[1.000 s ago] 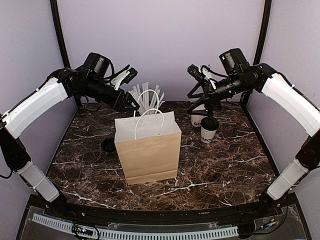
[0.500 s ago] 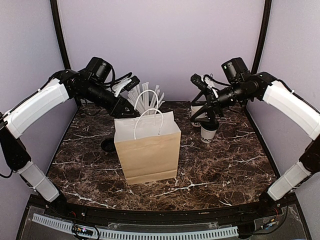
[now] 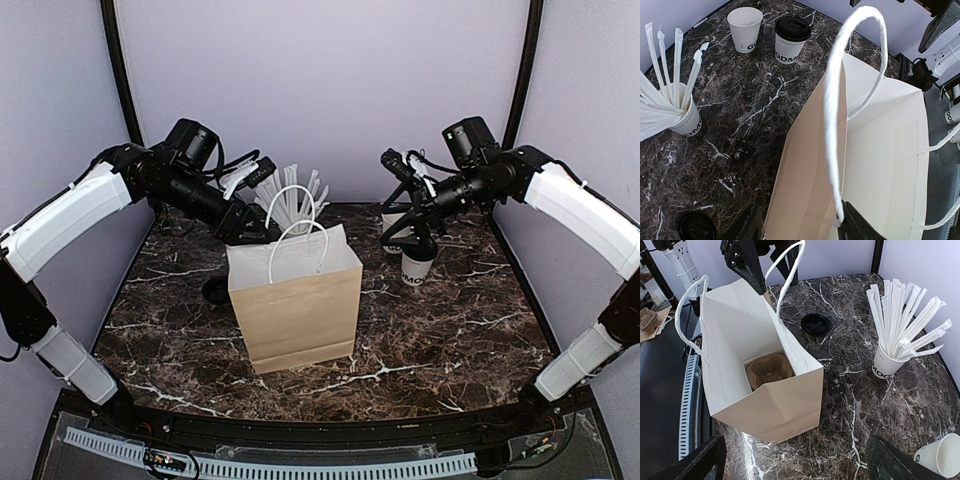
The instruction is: Pack the takeout coffee
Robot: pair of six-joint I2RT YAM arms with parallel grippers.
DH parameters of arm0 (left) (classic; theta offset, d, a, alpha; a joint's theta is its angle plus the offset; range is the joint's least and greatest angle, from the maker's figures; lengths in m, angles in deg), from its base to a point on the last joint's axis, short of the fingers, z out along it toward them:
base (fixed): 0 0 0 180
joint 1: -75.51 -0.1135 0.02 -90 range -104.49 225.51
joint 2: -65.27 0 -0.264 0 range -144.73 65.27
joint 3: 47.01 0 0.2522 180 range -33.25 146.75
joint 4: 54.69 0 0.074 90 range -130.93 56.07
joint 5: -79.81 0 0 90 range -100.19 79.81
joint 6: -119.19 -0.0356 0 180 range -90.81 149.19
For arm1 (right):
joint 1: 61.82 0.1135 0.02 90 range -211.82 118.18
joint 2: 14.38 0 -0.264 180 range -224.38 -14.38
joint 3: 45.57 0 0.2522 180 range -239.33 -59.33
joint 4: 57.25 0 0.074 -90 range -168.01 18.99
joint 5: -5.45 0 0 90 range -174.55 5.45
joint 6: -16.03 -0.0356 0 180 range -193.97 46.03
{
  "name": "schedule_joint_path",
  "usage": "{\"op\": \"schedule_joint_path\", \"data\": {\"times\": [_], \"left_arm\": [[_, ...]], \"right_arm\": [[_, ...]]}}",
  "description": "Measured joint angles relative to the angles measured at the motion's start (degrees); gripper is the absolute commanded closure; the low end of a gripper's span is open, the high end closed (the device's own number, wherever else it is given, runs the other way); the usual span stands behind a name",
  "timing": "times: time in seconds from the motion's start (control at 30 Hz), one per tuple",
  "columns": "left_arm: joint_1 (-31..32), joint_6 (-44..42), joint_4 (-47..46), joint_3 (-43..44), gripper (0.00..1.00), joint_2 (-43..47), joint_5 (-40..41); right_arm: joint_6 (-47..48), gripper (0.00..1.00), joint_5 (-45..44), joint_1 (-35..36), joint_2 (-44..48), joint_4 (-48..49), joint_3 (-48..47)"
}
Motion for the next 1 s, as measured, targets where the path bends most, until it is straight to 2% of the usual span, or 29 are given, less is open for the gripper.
{"op": "schedule_joint_path", "data": {"times": [0.4, 0.63, 0.8, 1.0], "left_arm": [[0.00, -1.46, -4.98, -4.17, 0.40, 4.28, -0.35], [0.00, -1.66, -6.08, -4.42, 0.43, 5.11, -0.61], [0.00, -1.90, -5.33, -4.44, 0.57, 4.44, -2.01], [0.00, -2.08, -3.74, -4.48, 0.59, 2.86, -2.82]], "right_arm": [[-0.07, 0.01, 1.25, 0.00, -0.22, 0.42, 0.59], [-0.31, 0.01, 1.31, 0.00, -0.22, 0.50, 1.44], [-0.42, 0.01, 1.49, 0.00, -0.22, 0.76, 1.53], [-0.42, 0.01, 1.68, 0.00, -0.22, 0.79, 1.70]]}}
